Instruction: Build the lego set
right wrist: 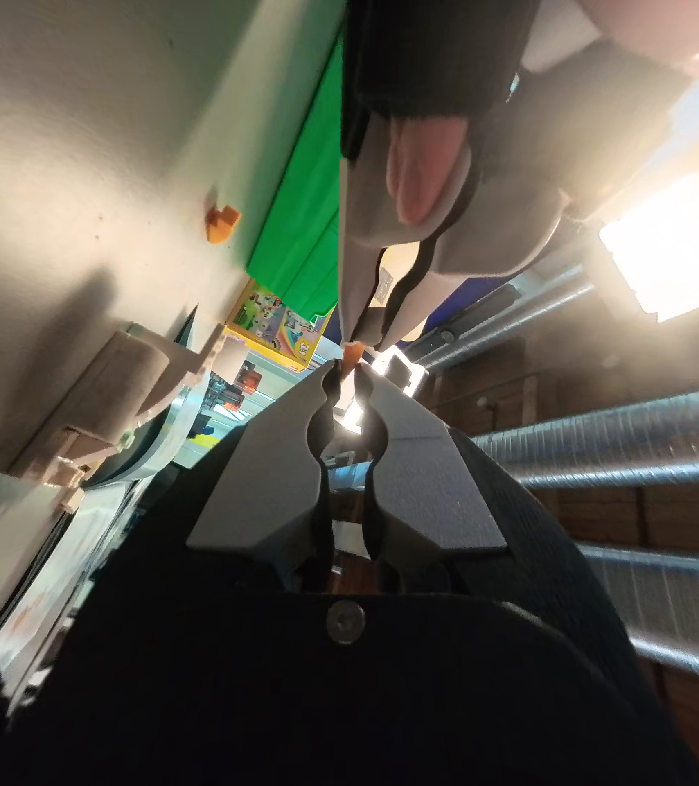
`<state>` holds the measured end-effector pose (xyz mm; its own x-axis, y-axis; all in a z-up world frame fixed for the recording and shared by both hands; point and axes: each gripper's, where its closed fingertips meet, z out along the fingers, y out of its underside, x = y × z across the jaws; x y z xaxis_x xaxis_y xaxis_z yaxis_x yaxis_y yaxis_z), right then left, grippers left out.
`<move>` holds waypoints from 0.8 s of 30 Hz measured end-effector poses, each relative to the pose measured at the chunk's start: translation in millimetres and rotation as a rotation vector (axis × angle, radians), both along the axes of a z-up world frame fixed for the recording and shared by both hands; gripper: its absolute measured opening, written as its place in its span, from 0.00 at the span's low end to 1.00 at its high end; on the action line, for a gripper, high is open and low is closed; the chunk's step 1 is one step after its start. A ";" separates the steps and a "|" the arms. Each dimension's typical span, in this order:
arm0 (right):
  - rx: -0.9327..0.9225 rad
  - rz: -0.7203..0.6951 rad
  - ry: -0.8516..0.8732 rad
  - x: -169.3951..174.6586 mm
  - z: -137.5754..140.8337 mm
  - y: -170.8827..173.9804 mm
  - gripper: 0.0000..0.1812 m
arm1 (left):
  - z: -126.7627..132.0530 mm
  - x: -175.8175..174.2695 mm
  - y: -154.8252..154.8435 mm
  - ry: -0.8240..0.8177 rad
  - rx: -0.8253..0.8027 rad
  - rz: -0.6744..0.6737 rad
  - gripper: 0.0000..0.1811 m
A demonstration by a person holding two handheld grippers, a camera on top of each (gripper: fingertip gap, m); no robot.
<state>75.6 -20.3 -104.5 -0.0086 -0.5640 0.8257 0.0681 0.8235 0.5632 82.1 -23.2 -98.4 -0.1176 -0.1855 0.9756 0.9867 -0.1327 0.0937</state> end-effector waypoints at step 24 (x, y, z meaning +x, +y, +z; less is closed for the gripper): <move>-0.040 -0.048 0.021 1.6 4.3 10.2 0.04 | 2.5 2.9 7.9 0.082 0.026 -0.022 0.05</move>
<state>77.2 -10.1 -100.2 -0.0176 -0.5295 0.8481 0.1194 0.8411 0.5276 85.0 -15.3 -95.9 -0.0414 -0.2093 0.9770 0.9877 -0.1562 0.0084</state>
